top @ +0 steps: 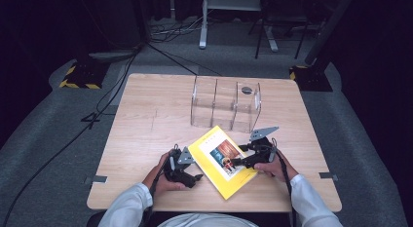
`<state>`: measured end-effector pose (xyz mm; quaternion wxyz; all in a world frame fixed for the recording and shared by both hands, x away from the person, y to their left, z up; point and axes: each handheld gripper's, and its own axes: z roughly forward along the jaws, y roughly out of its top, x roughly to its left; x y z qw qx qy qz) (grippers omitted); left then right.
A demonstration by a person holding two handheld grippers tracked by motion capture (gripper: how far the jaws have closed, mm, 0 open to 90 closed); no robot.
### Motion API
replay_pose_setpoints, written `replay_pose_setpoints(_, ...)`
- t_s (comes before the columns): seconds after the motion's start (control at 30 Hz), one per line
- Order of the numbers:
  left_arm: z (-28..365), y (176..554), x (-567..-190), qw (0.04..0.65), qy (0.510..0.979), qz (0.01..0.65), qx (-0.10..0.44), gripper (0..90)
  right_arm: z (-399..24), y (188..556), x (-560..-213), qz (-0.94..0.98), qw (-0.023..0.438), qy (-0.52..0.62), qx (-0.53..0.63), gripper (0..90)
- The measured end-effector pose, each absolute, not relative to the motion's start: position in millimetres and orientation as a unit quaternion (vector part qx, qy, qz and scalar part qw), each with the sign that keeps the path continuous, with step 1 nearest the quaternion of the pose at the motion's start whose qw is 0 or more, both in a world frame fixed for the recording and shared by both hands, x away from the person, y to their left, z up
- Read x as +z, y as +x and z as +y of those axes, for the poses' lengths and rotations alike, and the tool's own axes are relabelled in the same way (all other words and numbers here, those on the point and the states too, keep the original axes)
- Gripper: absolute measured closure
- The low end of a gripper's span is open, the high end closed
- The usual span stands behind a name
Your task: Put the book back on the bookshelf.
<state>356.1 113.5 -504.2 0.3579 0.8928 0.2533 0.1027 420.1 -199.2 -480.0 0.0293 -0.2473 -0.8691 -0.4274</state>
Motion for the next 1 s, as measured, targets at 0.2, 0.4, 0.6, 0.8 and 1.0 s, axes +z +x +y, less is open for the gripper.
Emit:
replay_pose_setpoints(0.2, 113.6, 356.2, -504.2, 0.358, 0.893, 0.252, 0.103, 13.5, -192.7, 424.6, -491.5, -0.883, 0.016, -0.263, -0.39, 25.5)
replay_pose_setpoints(0.4, 113.5, 355.9, -504.1, 0.357, 0.894, 0.251, 0.104, 13.6, -183.2, 428.6, -493.2, -0.883, 0.006, -0.268, -0.385, 21.6)
replay_pose_setpoints(0.6, 110.1, 352.4, -503.9, 0.358, 0.896, 0.24, 0.11, 13.6, -182.7, 430.9, -494.1, -0.877, 0.01, -0.275, -0.394, 25.1)
replay_pose_setpoints(0.8, 106.7, 349.7, -503.8, 0.358, 0.894, 0.238, 0.124, 12.7, -188.8, 431.3, -491.6, -0.872, 0.013, -0.276, -0.405, 35.0)
replay_pose_setpoints(1.0, 105.1, 348.9, -503.7, 0.357, 0.894, 0.238, 0.13, 12.4, -194.1, 432.6, -481.2, -0.853, 0.032, -0.271, -0.445, 41.1)
